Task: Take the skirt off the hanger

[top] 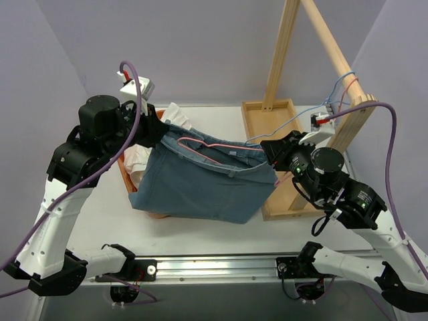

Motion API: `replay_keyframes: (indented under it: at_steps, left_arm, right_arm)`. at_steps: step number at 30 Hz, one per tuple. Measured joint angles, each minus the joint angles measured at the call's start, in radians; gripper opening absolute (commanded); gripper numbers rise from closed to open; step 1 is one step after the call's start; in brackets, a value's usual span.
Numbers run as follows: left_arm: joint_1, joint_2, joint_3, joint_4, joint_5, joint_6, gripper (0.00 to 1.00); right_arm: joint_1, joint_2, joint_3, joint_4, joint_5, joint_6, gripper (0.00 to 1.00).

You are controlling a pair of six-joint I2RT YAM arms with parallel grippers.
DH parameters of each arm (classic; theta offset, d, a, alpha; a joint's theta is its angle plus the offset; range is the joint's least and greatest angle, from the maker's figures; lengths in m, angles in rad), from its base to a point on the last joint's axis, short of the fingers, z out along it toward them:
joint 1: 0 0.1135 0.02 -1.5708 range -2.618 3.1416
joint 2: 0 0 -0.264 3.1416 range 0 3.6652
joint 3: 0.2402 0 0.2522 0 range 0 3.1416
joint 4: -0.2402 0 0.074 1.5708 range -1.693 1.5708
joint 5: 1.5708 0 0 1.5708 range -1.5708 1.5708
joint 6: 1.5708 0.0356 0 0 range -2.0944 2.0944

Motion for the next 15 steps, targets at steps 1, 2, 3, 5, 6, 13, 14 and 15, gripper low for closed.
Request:
replay_keyframes:
  at_steps: [1,2,3,5,6,13,14,15]
  left_arm:
    - [0.008,0.000,-0.008,0.002,0.010,0.000,0.02]
    - [0.019,0.002,-0.015,0.006,0.022,-0.001,0.02]
    - [0.030,0.008,-0.017,0.009,0.035,-0.002,0.02]
    - [0.058,0.029,-0.017,0.023,0.068,-0.012,0.02]
    - [0.070,0.041,-0.016,0.034,0.088,-0.016,0.02]
    - [0.148,0.133,-0.010,0.091,0.244,-0.073,0.02]
    - [0.156,0.138,-0.013,0.106,0.275,-0.087,0.02]
    - [0.161,0.140,-0.018,0.118,0.300,-0.097,0.02]
  right_arm:
    - [-0.003,0.000,-0.001,0.012,-0.017,0.002,0.00]
    - [-0.006,0.000,-0.001,0.029,-0.036,0.003,0.00]
    - [-0.009,0.002,-0.001,0.044,-0.054,0.003,0.00]
    - [-0.011,0.023,0.007,0.073,-0.092,0.004,0.00]
    - [-0.012,0.035,0.022,0.084,-0.110,0.004,0.00]
    - [-0.016,0.130,0.156,0.213,-0.211,0.021,0.00]
    - [-0.016,0.132,0.164,0.241,-0.224,0.029,0.00]
    - [-0.018,0.132,0.171,0.268,-0.239,0.037,0.00]
